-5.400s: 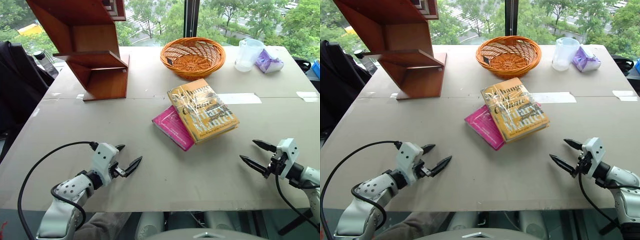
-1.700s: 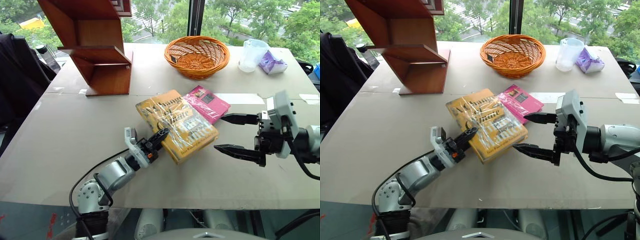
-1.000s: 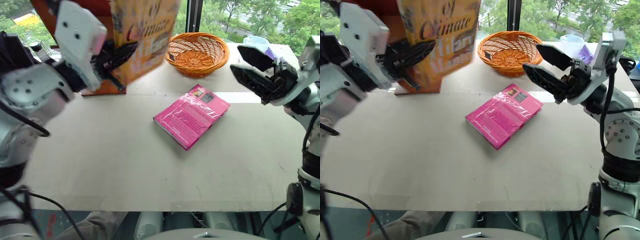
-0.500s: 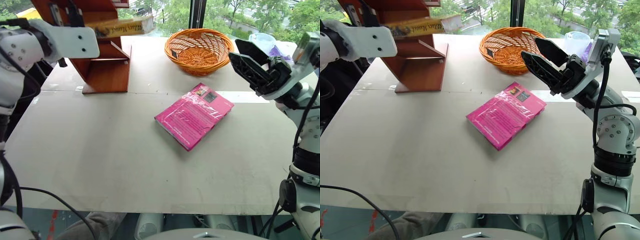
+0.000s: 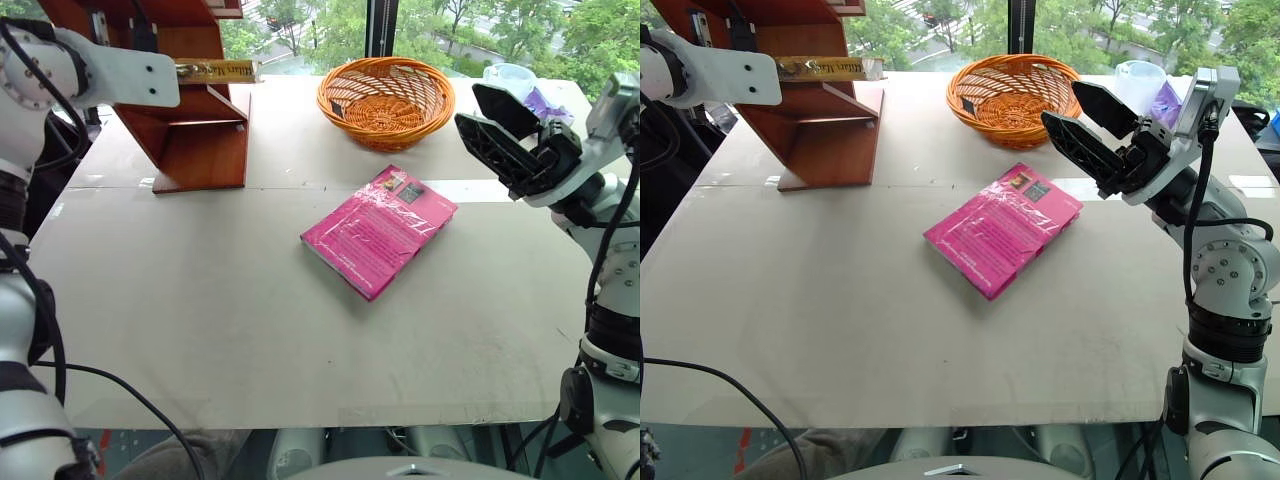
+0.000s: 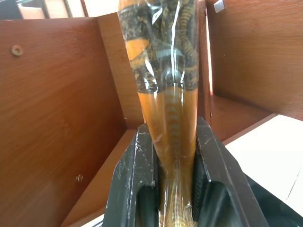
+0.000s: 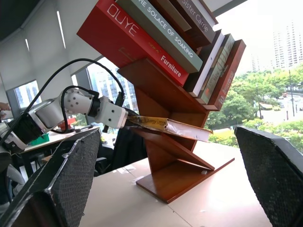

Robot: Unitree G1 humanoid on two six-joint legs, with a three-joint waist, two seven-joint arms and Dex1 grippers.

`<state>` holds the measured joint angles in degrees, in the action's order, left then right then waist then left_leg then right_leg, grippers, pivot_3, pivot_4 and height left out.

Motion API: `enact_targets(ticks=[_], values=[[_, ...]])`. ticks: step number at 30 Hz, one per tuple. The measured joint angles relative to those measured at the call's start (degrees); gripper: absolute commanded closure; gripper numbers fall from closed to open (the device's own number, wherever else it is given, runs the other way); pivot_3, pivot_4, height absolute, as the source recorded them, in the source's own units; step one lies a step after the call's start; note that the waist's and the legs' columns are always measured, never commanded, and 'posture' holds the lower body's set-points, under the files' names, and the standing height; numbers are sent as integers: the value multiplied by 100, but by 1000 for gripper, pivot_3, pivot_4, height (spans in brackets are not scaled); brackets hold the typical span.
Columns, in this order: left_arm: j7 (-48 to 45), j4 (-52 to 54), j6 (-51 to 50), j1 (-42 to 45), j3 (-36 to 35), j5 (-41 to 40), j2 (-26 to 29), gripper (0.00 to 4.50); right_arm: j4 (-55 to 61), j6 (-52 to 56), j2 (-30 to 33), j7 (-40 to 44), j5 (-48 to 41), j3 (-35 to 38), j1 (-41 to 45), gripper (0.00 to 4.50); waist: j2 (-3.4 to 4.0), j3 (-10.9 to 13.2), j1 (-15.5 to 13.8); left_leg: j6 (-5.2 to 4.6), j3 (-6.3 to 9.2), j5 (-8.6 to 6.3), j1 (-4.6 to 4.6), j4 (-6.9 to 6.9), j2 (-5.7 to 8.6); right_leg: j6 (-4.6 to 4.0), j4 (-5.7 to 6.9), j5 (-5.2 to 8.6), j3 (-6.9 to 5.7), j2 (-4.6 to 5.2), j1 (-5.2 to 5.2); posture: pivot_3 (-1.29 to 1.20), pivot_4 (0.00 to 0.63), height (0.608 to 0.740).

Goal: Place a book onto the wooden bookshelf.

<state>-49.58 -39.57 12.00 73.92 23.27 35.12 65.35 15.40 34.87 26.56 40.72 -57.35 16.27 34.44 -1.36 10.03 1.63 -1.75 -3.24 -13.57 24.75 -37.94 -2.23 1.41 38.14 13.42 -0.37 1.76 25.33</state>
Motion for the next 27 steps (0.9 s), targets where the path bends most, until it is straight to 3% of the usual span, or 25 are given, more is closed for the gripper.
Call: enact_targets(ticks=[6,12,15,17,20,24,25,27], values=[[101,-379,-117,51,-29,419,2,76,29,-18,96,12,34,4,-59,0,-1,0,21,0,-1,0,11,-12,-3,1,8,0,0,8,5,0,150,739],[-73,141,-322,-271,-444,269,370,76,-5,-2,250,44,96,-5,-63,0,-2,1,26,-2,-1,-1,9,-28,-3,5,28,1,6,16,6,0,150,739],[-244,907,-644,-821,-1019,-150,576,76,-77,40,418,145,96,-4,-100,0,-2,1,19,-1,1,-1,6,-36,-7,6,45,3,6,17,8,0,150,739],[-529,1838,-1305,-1436,-1740,-882,457,76,-100,70,575,286,142,-20,-177,0,-3,0,-32,-1,5,-1,3,-44,-8,6,61,4,7,20,6,0,150,739],[-939,3795,-3143,-2400,-2879,-2233,-374,76,-141,67,829,528,325,-53,-463,0,-4,-2,-125,-2,29,-1,0,-71,-4,9,72,6,1,24,-10,0,150,739],[-990,6437,-6069,-3804,-3999,-4135,-2029,76,-17,-199,1312,1107,894,-203,-1471,0,-4,-6,-125,-4,52,-2,-10,-101,-2,17,72,10,-4,23,-41,0,150,739],[-994,7048,-6475,-4541,-4130,-4609,-2377,76,-40,-279,1359,1234,1072,-198,-1954,0,-6,-5,-87,-4,57,-2,-14,-103,-5,16,72,10,0,18,-43,0,150,739],[-903,7365,-6518,-5088,-4227,-4880,-2699,76,-20,-342,1338,1245,1174,-187,-2286,0,-4,-5,-56,-4,58,-2,-23,-99,-6,14,75,9,5,8,-42,0,150,739]])
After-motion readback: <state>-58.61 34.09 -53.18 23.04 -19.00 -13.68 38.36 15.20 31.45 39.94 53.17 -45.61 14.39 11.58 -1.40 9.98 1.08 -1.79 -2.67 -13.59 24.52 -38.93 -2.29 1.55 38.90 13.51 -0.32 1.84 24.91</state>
